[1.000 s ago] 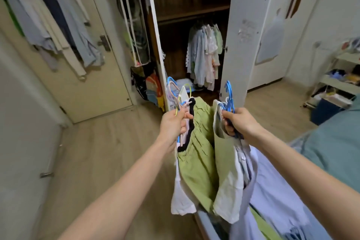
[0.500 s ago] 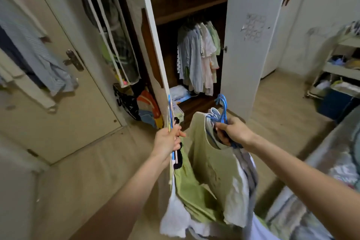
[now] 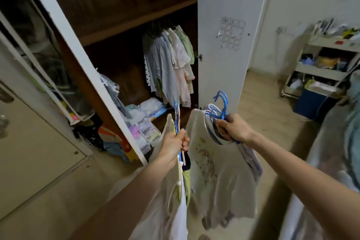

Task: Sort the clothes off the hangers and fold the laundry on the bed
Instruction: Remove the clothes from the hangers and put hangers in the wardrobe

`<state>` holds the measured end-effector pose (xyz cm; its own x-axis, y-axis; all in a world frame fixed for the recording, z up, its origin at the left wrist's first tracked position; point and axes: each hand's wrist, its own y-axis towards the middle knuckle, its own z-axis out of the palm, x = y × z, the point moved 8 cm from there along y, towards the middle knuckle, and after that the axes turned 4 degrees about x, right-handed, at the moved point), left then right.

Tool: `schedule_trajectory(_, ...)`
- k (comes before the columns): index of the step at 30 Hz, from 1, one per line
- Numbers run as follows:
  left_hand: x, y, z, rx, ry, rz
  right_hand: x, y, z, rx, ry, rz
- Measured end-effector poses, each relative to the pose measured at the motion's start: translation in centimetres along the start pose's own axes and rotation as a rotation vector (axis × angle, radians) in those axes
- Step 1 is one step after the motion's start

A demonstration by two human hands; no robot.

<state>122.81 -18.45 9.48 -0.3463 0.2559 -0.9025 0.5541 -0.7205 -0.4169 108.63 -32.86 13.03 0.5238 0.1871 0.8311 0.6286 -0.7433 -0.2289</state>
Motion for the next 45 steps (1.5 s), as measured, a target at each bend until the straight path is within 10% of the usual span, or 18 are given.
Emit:
schedule_trajectory(17,-12.4,28.8,-1.6,-0.181,-0.531,0.148,8.3,32.5,0.8,0.228,0.319,0.032)
schedule_trajectory(45,-17.3,50.2,-21.1,-0.745,-0.025,0.508,20.4,62.2,24.4,0.556,0.390,-0.454)
